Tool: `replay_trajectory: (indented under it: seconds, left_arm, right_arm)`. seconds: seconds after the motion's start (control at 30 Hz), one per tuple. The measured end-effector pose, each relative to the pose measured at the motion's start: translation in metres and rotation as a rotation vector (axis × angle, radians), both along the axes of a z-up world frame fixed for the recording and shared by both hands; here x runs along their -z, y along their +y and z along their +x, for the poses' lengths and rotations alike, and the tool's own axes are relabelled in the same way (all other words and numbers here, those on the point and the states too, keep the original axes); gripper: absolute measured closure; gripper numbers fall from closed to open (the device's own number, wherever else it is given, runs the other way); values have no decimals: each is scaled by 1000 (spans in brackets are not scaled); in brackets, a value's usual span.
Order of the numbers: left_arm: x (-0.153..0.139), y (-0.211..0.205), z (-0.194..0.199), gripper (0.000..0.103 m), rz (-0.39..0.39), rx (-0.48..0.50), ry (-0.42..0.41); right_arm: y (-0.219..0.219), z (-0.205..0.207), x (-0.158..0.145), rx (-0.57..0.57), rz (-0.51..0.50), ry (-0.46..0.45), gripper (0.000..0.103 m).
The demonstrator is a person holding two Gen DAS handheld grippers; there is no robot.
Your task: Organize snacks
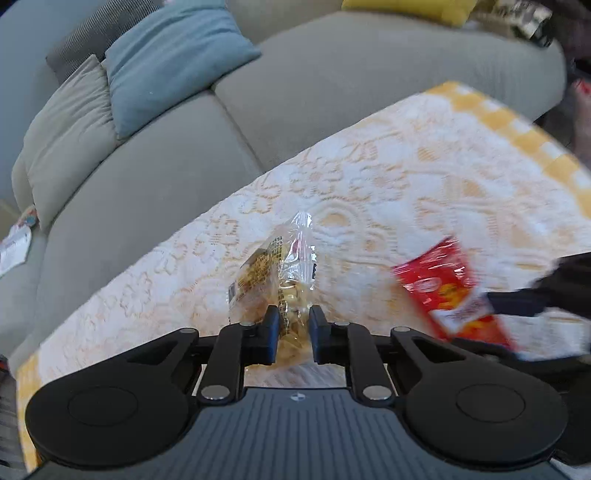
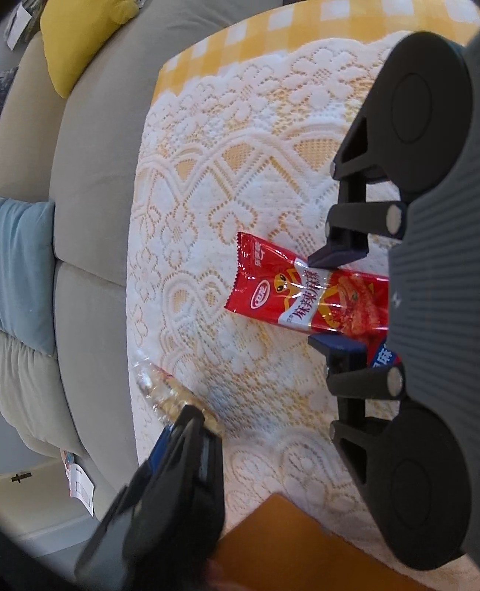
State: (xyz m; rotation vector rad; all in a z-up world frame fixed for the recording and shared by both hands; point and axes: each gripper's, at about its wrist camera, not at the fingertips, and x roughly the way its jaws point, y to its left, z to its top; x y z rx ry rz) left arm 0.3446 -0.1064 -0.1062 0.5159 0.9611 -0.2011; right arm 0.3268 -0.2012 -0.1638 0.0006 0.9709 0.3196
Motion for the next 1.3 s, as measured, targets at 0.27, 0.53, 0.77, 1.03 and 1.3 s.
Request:
replay_trajectory:
  seconds: [0.27,0.53,0.77,1.03,1.3]
  left_arm:
    - [-18,8,-78,87,-117,-22,27]
    - [-31,18,-157,90,-229,-55,61]
    - [-26,18,-214,91,-221,-42,97]
    - [11,29,-236,86,-256,-86,204]
    - [13,47,-243,33,-294,-199,197]
  right_arm:
    - [0,-30,-16,-20,106,93,70]
    - [-4,-108,-23,-49,110,148,70]
    - [-4,-161,-28,-64,78,146,70]
    - [12,-180,-16,-135,2,176,66]
    - [13,-188,-15,-123,-17,199,57]
